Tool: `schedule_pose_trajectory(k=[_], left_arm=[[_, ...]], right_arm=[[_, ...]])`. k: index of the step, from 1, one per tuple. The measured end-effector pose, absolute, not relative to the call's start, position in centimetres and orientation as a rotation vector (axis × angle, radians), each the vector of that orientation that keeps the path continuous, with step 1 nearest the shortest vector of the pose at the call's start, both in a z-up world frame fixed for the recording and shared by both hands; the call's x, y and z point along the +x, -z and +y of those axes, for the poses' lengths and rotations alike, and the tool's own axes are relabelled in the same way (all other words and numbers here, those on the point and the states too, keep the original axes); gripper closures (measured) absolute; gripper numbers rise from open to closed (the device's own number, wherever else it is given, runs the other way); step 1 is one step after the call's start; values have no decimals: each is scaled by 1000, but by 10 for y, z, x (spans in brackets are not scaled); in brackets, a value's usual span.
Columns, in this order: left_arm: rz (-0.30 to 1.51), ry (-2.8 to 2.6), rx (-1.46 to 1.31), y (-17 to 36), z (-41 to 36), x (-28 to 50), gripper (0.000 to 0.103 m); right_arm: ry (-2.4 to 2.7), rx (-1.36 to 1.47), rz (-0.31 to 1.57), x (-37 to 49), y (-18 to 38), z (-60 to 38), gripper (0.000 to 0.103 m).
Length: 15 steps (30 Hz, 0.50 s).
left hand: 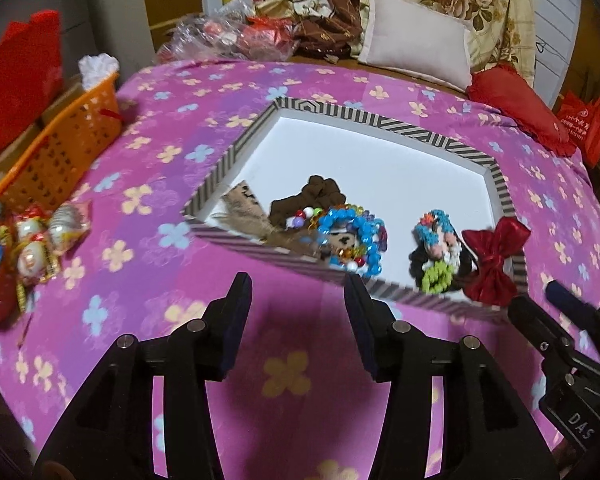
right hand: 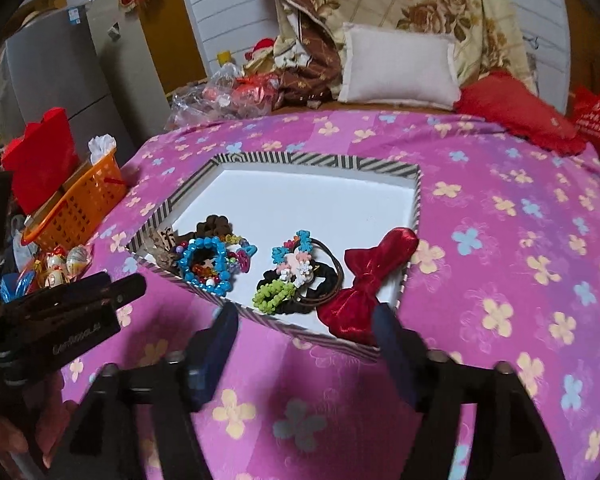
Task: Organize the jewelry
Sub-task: 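Withdraw both open tools from the tray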
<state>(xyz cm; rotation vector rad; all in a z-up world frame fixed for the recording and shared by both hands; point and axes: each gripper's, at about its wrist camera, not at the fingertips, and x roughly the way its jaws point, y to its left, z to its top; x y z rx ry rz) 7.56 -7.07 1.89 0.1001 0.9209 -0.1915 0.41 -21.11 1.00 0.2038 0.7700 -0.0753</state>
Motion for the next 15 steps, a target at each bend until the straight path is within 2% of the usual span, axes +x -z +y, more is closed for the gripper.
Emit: schedule_pose_trajectory(k=[15], left_arm=[[805, 139, 111, -47, -40, 12, 55]], right_arm=[[99, 180, 740, -35, -29, -184, 33]])
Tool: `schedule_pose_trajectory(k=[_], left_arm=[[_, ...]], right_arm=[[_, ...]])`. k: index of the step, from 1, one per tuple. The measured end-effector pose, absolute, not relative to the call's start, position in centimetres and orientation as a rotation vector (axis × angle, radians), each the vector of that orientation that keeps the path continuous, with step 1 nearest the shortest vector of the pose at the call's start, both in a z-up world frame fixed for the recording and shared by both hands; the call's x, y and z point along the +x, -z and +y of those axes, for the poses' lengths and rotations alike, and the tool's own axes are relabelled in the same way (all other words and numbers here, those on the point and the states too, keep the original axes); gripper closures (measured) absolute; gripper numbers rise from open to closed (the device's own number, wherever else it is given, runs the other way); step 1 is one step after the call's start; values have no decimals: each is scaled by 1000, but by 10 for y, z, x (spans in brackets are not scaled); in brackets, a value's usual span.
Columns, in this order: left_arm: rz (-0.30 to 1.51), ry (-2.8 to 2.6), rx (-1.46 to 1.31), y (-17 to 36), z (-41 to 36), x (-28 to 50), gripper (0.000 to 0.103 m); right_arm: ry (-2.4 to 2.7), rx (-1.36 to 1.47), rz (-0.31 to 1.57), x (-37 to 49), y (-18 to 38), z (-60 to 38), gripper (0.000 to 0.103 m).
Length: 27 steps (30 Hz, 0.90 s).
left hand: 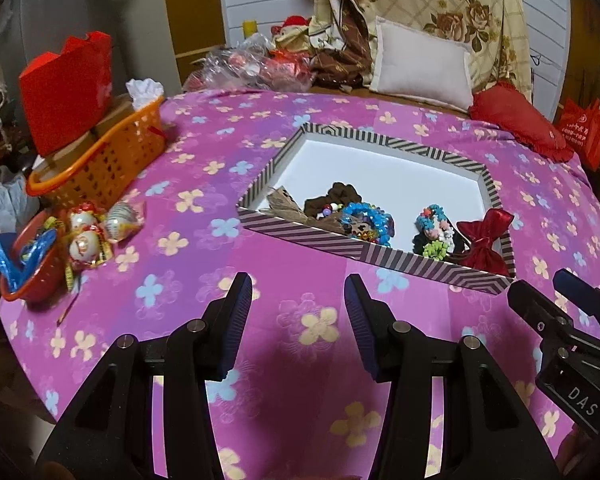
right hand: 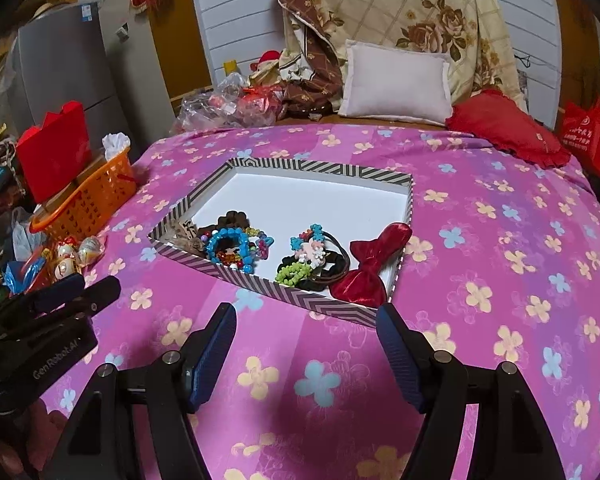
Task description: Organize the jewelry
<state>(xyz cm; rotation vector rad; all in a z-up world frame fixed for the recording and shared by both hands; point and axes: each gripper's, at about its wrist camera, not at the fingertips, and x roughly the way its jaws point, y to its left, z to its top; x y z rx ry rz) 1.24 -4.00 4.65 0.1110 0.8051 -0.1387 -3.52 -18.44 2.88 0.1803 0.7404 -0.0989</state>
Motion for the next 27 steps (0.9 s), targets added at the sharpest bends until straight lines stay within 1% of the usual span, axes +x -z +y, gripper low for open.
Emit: schedule_pose_trajectory(k=[7, 27], left_arm=[[772, 131, 92, -62, -34, 1, 55], [730, 114, 99, -76, -32, -10, 55]], right_arm=[[102, 163, 716, -47, -38, -177, 28], [100, 143, 715, -50, -44, -173, 26]])
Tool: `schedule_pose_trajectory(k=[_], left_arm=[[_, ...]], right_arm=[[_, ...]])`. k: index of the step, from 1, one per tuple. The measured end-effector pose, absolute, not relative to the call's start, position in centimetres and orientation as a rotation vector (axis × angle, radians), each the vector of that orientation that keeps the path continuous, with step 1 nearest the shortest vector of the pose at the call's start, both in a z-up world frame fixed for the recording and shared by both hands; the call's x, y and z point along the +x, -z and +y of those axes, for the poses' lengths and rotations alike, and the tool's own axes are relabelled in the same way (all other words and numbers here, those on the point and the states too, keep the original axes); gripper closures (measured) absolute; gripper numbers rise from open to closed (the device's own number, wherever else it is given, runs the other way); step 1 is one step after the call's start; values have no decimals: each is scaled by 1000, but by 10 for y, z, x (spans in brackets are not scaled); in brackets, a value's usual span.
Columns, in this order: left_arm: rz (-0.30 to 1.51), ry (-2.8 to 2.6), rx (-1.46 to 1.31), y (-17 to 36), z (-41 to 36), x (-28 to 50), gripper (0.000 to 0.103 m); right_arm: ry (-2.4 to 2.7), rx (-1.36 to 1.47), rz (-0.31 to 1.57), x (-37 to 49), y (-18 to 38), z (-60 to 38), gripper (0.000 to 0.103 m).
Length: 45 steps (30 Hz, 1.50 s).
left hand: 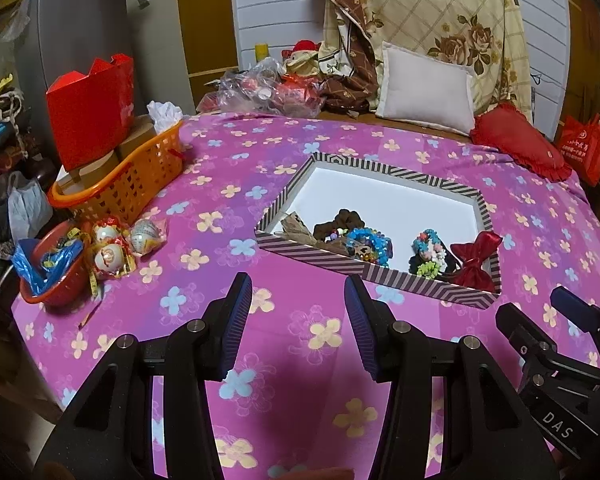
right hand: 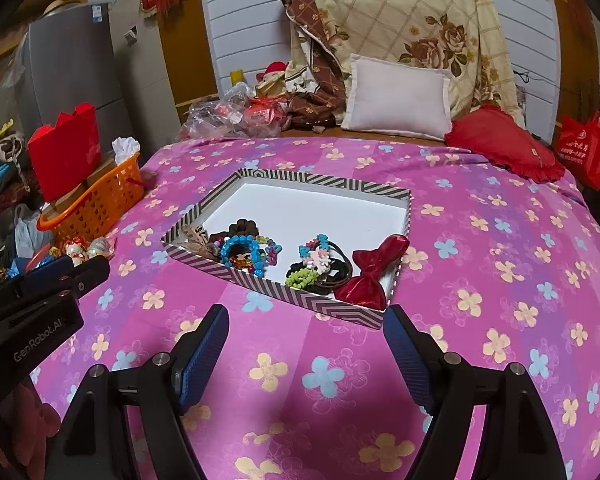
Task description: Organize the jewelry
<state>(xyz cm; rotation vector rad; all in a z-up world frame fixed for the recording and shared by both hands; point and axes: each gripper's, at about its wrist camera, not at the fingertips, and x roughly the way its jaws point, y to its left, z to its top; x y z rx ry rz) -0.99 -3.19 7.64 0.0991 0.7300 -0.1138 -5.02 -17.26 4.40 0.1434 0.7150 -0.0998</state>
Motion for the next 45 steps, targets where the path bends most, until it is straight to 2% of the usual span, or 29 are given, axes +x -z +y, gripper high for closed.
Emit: schedule_pose_trajectory(k=[45], left_arm=[[733, 104, 152, -65, -50, 4, 55]], right_arm=[[81, 159, 764, -28, -24, -176, 24]])
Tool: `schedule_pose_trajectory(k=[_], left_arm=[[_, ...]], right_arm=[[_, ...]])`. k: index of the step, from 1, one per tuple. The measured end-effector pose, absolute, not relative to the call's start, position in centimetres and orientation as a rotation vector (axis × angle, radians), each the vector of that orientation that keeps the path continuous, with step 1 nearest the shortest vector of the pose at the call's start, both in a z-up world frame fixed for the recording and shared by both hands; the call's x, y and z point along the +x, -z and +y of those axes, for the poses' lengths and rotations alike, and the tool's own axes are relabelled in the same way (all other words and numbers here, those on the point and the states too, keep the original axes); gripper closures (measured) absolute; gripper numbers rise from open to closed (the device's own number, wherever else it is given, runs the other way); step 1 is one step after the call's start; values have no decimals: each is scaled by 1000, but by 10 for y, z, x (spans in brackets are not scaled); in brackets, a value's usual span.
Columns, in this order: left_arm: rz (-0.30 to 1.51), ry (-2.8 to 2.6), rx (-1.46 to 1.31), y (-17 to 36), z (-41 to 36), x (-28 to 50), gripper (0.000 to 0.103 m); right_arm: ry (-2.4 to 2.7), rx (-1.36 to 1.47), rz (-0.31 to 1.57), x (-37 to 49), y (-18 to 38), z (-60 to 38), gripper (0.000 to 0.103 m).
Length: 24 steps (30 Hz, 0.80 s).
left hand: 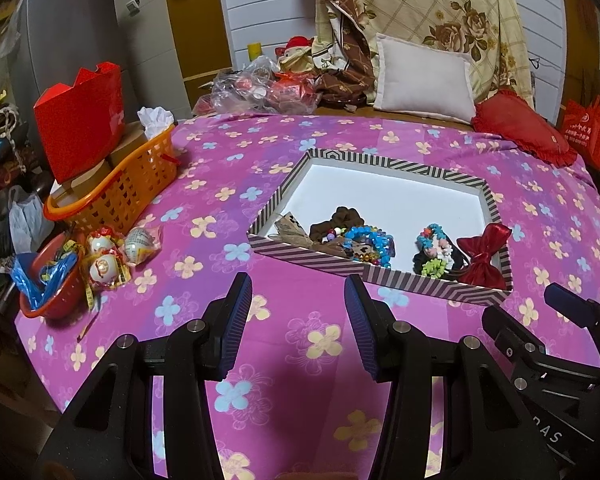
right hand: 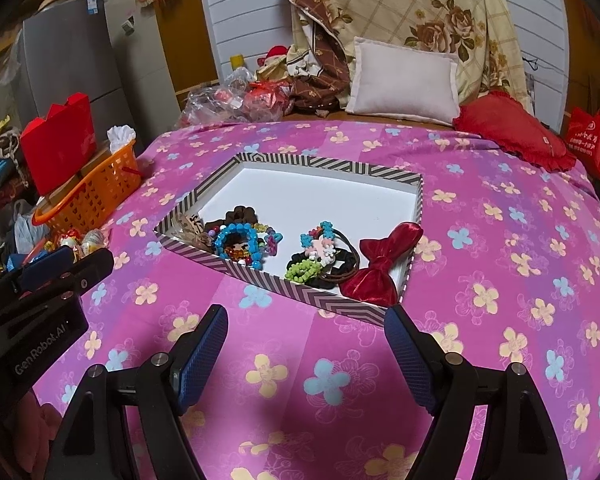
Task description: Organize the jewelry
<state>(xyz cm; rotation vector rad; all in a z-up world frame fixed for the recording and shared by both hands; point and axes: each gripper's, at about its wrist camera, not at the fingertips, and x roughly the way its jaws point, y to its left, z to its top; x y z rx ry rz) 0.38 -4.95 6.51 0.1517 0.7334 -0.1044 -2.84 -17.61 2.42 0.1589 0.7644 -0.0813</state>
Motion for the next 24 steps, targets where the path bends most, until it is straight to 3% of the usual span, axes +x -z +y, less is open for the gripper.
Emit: schedule_pose_trajectory(k=[24], left_arm=[[759, 106, 170, -50, -51, 14, 55]], right_arm=[[88, 166, 795, -25, -9, -189, 24]])
